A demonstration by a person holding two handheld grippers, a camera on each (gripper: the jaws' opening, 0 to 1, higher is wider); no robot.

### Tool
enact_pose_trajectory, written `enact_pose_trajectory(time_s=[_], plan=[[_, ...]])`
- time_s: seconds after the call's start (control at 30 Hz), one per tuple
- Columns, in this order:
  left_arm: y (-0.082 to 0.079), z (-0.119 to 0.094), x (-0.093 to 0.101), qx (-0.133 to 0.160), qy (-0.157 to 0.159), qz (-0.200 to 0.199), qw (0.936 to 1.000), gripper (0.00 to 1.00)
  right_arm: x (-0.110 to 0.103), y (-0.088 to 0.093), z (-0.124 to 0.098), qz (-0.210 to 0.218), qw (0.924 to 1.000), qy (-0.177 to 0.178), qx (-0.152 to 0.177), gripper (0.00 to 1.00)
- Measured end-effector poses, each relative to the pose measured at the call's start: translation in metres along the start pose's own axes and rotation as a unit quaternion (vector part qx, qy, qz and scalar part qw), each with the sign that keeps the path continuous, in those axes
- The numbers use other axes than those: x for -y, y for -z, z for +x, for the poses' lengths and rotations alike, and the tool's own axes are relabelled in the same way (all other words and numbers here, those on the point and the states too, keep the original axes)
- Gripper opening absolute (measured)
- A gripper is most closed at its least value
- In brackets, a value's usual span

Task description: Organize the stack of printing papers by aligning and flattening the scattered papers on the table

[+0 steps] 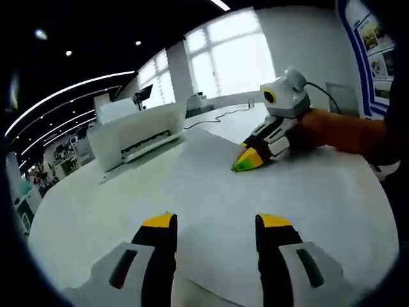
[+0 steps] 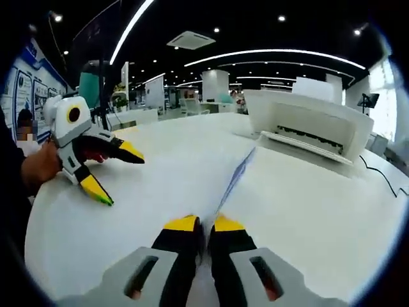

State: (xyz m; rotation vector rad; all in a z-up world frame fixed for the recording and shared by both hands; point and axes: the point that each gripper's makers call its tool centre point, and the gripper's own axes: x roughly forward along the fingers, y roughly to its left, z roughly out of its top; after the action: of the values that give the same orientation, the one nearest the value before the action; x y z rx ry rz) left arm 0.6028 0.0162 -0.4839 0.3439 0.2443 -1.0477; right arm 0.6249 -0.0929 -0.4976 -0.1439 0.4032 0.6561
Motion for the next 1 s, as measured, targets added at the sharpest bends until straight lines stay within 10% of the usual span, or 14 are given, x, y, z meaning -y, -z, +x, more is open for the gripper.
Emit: enact_pose_trajectory(time_s=[1.0], plan=[[0.001, -0.002, 0.004, 0.004, 0.002, 0.001, 1.0, 0.51, 0.017, -0.031, -0.01, -0.078, 0.9926, 0.065, 0.067, 0.28]])
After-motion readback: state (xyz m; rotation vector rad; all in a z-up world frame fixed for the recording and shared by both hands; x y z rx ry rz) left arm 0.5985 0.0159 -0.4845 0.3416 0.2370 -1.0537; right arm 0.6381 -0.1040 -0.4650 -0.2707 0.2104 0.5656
